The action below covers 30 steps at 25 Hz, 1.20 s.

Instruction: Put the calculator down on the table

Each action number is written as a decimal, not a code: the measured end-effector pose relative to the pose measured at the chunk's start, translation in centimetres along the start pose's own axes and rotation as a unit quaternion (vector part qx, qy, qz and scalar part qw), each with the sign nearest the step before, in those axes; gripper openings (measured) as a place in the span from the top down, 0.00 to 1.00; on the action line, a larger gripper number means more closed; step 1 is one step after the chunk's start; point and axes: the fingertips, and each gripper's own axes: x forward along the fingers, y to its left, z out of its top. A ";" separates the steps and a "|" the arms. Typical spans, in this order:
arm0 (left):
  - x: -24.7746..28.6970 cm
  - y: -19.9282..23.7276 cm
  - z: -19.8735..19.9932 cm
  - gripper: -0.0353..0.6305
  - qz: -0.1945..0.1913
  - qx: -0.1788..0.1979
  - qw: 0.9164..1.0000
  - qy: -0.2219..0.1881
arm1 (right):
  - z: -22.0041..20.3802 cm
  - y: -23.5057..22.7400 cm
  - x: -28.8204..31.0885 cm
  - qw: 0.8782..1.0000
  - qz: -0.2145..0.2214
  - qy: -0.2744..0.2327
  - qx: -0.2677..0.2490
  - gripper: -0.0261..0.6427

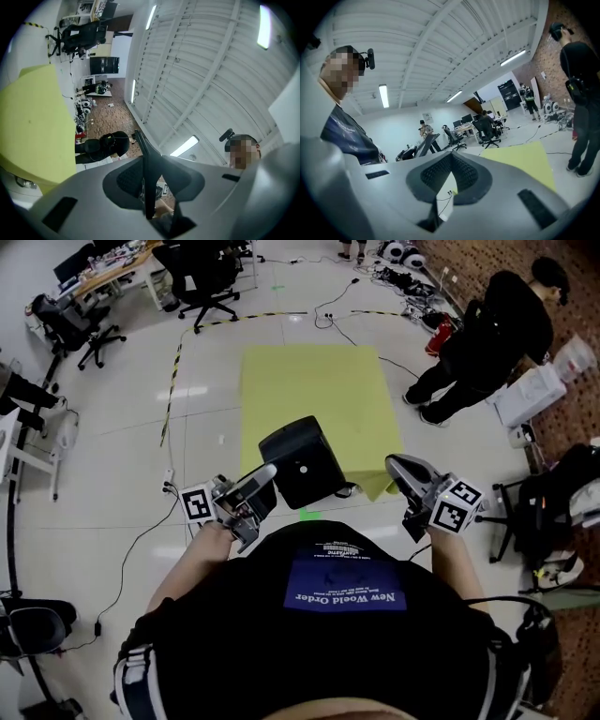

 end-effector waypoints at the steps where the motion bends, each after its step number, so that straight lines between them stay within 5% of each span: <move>1: 0.0 0.5 0.4 0.76 0.003 -0.001 1.000 -0.005 | 0.3 -0.6 0.5 1.000 0.004 0.001 0.000 0.98; 20: 17.3 9.5 1.6 0.76 0.062 0.062 0.992 -0.088 | 6.5 -21.0 -1.0 0.990 0.134 0.027 -0.035 0.98; 30: 13.0 8.9 9.2 0.76 0.065 0.068 0.992 -0.081 | 8.5 -17.6 7.0 0.989 0.142 0.021 -0.039 0.98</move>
